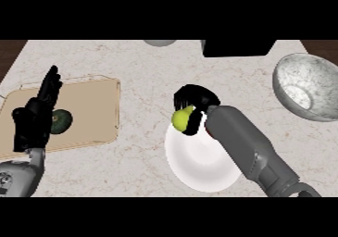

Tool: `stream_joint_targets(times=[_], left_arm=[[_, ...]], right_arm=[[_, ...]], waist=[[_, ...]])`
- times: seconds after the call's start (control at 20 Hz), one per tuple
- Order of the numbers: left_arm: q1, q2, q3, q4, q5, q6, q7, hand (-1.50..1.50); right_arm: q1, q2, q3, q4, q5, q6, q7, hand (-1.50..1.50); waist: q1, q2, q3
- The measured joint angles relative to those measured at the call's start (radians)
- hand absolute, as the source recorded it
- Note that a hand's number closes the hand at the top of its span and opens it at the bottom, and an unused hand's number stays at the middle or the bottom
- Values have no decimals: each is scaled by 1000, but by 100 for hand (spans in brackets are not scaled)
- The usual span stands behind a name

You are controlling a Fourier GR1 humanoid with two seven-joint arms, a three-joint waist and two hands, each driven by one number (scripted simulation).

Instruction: Pick the pear from the plate and place it in the bowl

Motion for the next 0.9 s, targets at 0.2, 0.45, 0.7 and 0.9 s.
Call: stream_joint_targets(times=[0.2, 0.45, 0.7, 0.9], left_arm=[[9, 4, 8, 0, 1, -1, -3, 0], [10, 6, 15, -1, 0, -1, -3, 0], [22, 11, 29, -8, 4, -4, -2, 0], [29, 5, 34, -15, 3, -5, -10, 0]], right_arm=[[-9, 33, -63, -91, -16, -251, 168, 150], [-33, 47, -70, -244, 24, -506, 384, 150], [-17, 29, -25, -376, 164, -650, 647, 150], [24, -44, -18, -542, 257, -666, 828, 150]], waist=[[-10, -5, 1], [-17, -8, 2], [-27, -6, 2], [-23, 2, 2]])
